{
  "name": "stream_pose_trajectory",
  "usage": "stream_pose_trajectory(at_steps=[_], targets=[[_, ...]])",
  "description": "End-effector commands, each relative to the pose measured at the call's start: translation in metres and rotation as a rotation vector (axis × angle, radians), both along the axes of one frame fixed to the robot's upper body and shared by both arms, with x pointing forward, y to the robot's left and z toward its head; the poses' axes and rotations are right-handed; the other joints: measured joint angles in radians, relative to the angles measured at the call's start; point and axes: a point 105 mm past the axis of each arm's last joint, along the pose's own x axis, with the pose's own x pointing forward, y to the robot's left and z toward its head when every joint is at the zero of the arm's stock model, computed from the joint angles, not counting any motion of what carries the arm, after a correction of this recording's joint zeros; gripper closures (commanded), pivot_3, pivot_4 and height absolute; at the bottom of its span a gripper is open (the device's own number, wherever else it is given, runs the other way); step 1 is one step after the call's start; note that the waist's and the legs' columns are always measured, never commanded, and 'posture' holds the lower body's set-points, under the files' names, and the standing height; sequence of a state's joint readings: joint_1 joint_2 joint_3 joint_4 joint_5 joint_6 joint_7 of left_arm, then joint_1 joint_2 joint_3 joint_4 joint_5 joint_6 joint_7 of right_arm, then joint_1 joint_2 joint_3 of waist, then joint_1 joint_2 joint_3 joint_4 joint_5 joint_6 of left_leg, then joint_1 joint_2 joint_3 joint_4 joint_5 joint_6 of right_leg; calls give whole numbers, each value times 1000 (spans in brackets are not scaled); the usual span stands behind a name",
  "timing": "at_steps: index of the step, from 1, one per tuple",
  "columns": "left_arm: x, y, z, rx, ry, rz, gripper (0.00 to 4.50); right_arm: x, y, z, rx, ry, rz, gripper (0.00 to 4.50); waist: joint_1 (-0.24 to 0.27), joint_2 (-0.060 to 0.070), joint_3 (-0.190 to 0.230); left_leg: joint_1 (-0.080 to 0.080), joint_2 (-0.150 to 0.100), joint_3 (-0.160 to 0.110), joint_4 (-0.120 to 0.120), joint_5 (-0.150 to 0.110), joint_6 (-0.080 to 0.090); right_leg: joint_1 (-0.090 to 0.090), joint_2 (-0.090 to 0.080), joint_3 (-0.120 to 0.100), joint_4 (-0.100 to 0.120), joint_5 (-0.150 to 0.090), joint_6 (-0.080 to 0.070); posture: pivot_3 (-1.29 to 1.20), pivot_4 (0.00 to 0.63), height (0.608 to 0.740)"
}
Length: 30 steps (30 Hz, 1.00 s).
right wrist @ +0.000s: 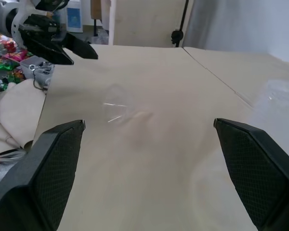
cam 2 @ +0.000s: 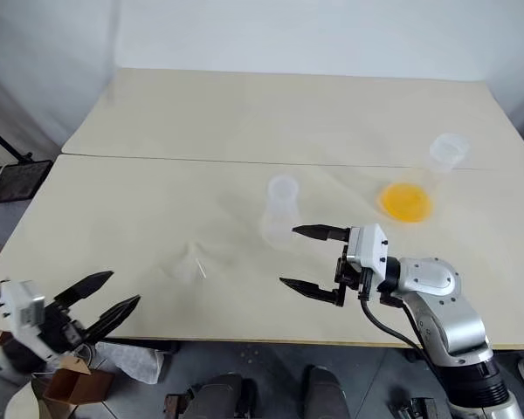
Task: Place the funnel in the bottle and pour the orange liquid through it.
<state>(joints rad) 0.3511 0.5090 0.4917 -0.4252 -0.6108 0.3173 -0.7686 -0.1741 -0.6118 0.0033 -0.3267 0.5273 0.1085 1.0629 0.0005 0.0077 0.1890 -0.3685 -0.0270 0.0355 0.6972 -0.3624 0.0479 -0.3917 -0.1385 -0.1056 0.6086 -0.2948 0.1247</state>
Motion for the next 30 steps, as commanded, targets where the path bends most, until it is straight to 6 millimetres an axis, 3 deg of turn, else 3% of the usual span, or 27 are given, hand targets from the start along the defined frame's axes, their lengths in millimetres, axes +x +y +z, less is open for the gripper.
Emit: stream_pose_trajectory(at_steps=[1, 5, 15, 17, 22, 26, 30], targets=[[16, -13, -2, 10, -1, 10, 48, -6, -1, 11, 11, -55, -10, 0, 0, 0, 0, 0, 0, 0, 0, 0, 0, 0, 1, 0, 0, 0, 0, 0, 150, 740], [33, -29, -5, -9, -5, -15, 48, -6, -1, 12, 18, -58, -27, 0, 0, 0, 0, 0, 1, 0, 0, 0, 0, 0, 3, 0, 1, 0, 0, 0, 150, 740], [51, -62, -13, -23, 6, -80, 48, -7, 0, 12, 27, -65, -50, 0, 5, 0, 0, 0, 2, 1, 1, 0, 0, 0, 5, 1, 1, 0, 0, 0, 150, 740], [59, -60, -15, -8, 8, -32, 48, -6, 0, 14, 41, -69, -60, 0, 11, 0, 0, 0, 2, 1, 2, 0, 0, 0, 5, 1, 1, 0, 0, 0, 150, 740], [58, -52, -17, 22, 15, -20, 48, -5, -2, 13, 34, -70, -70, 0, 13, 0, 0, 0, 2, 1, 1, 0, -1, -1, 5, 1, 1, 0, 0, 0, 150, 740], [56, -42, -19, 25, 32, -5, 919, -5, -3, 13, 37, -71, -80, 0, 14, 0, 0, 0, 2, 1, 1, 0, -1, 0, 5, 1, 1, 0, 0, 0, 150, 740], [55, -40, -20, 23, 40, -12, 2187, -4, -4, 13, 39, -71, -86, 0, 18, 0, 0, 0, 2, 1, 1, 0, -1, 0, 5, 1, 1, 0, 0, 0, 150, 740]])
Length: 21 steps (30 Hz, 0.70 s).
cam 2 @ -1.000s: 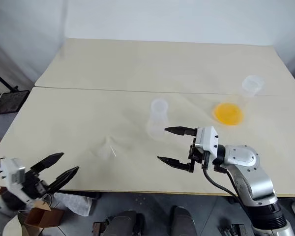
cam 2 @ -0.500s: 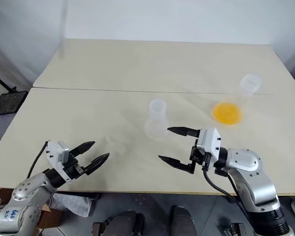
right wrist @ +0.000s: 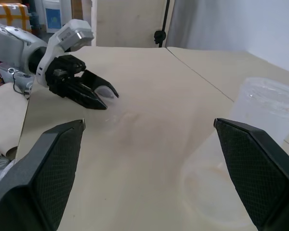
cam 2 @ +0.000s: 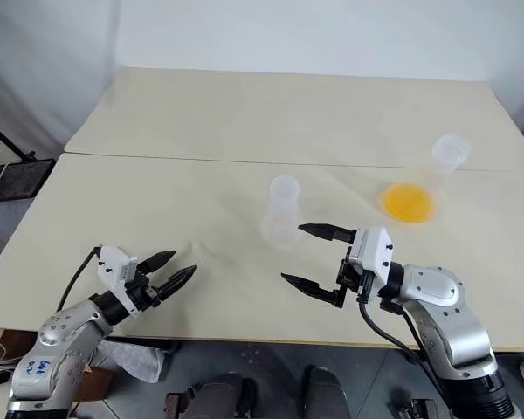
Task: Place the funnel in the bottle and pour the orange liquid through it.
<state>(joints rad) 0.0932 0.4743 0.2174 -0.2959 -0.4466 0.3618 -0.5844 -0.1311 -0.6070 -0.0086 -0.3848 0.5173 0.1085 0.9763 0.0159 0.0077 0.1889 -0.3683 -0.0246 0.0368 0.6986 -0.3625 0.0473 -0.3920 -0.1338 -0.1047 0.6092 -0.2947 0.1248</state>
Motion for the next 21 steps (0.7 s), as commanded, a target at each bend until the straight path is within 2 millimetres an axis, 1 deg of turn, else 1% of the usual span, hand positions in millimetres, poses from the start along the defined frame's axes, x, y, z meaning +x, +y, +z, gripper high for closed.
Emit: stream_pose_trajectory(at_steps=[1, 7, 8, 11, 15, 17, 19, 21], targets=[[-2, 1, 3, -5, -11, -13, 2505, -2, -3, 9, 13, -51, -15, 0, 5, 0, 0, 0, 0, 0, 0, 0, 0, 0, 0, 0, 0, 0, 0, 0, 150, 740], [-3, 2, 3, -12, -3, -35, 4395, -2, -6, 9, 11, -53, -25, 0, 7, 0, 0, 0, 0, 0, 0, 0, 0, 0, 0, 0, 0, 0, 0, 0, 150, 740], [-4, 1, 3, -15, -2, -45, 4482, -3, -6, 9, 11, -54, -25, 0, 7, 0, 0, 0, 0, 0, 0, 0, 0, 0, 0, 0, 0, 0, 0, 0, 150, 740], [-5, 1, 8, -45, -7, -85, 4482, -7, -8, 10, 3, -57, -20, 0, 7, 0, 0, 0, 0, 0, 0, 0, 0, 0, 0, 0, 0, 0, 0, 0, 150, 740], [-7, 3, 32, -74, -55, -201, 4482, -16, -13, 10, -18, -51, -19, 0, 8, 0, 0, 0, 0, 0, 0, 0, 0, 0, 0, 0, -1, 0, 0, 0, 150, 740], [-8, 0, 52, -101, -77, -296, 4482, -17, -18, 9, -25, -50, -45, 0, 8, 0, 0, 0, 1, 0, 0, 0, 0, 0, 0, 0, 0, 0, 0, 0, 150, 740], [-5, -3, 83, -132, -94, -404, 4482, -17, -27, 10, -18, -47, -99, 0, 9, 0, 0, 0, 0, 0, 0, 0, 0, 0, 0, 0, 0, 0, 0, 0, 150, 740], [-1, -8, 104, -133, -60, -494, 4482, -16, -34, 11, 3, -42, -155, 0, 12, 0, 0, 0, 0, -1, 1, 0, 0, 1, 0, 0, 1, 0, 0, 0, 150, 740]])
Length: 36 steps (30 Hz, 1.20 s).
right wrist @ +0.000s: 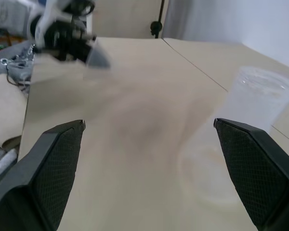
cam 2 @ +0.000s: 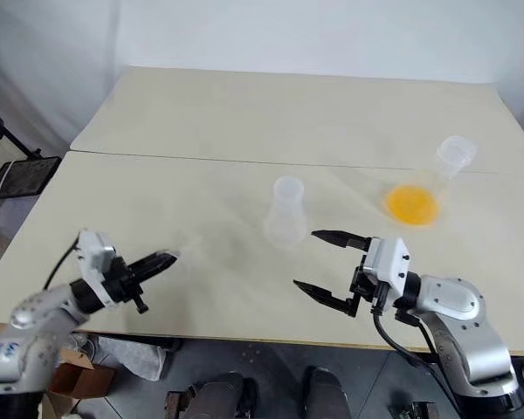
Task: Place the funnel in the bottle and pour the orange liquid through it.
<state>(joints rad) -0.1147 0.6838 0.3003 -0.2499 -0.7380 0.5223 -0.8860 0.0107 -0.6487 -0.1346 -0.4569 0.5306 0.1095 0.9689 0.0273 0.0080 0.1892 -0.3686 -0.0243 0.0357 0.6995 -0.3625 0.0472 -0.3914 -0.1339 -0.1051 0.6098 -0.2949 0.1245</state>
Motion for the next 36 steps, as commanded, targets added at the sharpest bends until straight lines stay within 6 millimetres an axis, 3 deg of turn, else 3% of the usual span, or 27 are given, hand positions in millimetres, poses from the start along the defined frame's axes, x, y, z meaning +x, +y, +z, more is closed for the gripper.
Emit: stream_pose_trajectory(at_steps=[1, 8, 12, 16, 25, 36], targets=[[0, -8, 40, -14, 24, -166, 4482, -4, -12, 13, 46, -47, -97, 0, -3, 0, 0, 0, 0, 0, 0, 0, 0, 0, 0, 0, 0, 0, 0, 0, 150, 740], [29, -44, 105, -49, 189, -368, 4482, -15, -26, 7, 78, -39, -241, 0, -3, 0, 1, 0, -3, 1, -1, 1, 1, -1, 6, -2, 2, 0, 1, 0, 150, 740], [36, -59, 113, 33, 262, -414, 4482, -17, -26, 6, 90, -46, -276, 0, -9, 0, 1, 1, -3, 4, -1, 1, 2, -1, 8, -2, 1, 0, 2, 0, 150, 740], [56, -95, 132, 36, 325, -466, 4482, -24, -27, 5, 98, -54, -325, 0, 4, 0, 1, -1, -2, 2, 0, 2, 1, -1, 10, -3, 2, 0, 2, 0, 150, 740], [75, -123, 106, 220, 389, -420, 4482, -26, -21, 5, 120, -66, -339, 0, -5, 0, 1, -1, 1, 4, 0, 3, -2, -2, 15, 1, 1, 0, 2, 0, 150, 740], [83, -141, 106, 262, 363, -399, 4482, -23, -16, 7, 131, -74, -335, 0, -1, 0, 1, -1, 2, 4, 0, 3, -2, -2, 15, 2, 1, 0, 1, 0, 150, 740]])
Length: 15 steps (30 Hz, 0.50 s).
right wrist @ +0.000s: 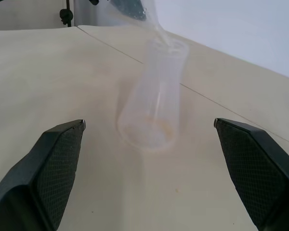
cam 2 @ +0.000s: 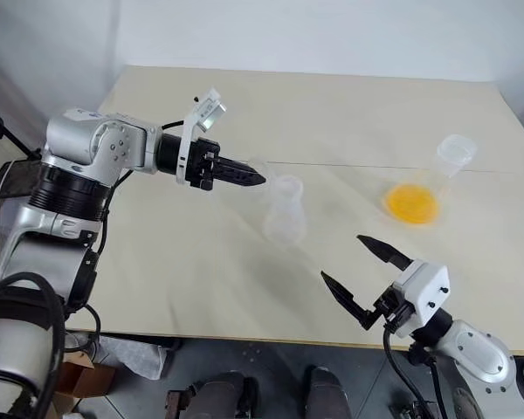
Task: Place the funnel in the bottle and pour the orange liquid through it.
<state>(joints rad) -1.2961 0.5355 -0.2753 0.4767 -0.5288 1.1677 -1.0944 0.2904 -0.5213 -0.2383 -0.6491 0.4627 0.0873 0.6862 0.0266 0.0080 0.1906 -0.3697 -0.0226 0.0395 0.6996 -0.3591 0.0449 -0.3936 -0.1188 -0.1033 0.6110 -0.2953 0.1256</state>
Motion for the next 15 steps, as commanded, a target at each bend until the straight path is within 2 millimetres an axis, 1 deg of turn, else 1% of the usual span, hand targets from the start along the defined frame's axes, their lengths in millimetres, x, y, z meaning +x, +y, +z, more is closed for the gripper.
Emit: stream_pose_trajectory(at_steps=[1, 7, 10, 15], targets=[[1, -9, 18, 1, -72, -18, 4482, -3, 7, 13, 7, -62, 23, 0, -1, 0, 0, 0, 0, 0, 0, 0, 0, 0, 0, 0, 0, 0, 0, 0, 150, 740], [10, -18, 17, 27, -91, 5, 4482, 0, 9, 16, 8, -71, 29, 0, 0, 0, 0, 0, 0, 0, 0, 0, 0, 0, 0, 0, 0, 0, 0, 0, 150, 740], [11, -21, 18, 29, -108, -1, 3764, 0, 10, 16, 10, -74, 29, 0, -1, 0, 0, 0, 0, 0, 0, 0, 0, 0, 0, 0, 0, 0, 0, 0, 150, 740], [11, -22, 20, 23, -124, -12, 2187, -1, 12, 16, 16, -75, 26, 0, -1, 0, 0, 0, 0, 0, 0, 0, 0, 0, 0, 0, 0, 0, 0, 0, 150, 740]])
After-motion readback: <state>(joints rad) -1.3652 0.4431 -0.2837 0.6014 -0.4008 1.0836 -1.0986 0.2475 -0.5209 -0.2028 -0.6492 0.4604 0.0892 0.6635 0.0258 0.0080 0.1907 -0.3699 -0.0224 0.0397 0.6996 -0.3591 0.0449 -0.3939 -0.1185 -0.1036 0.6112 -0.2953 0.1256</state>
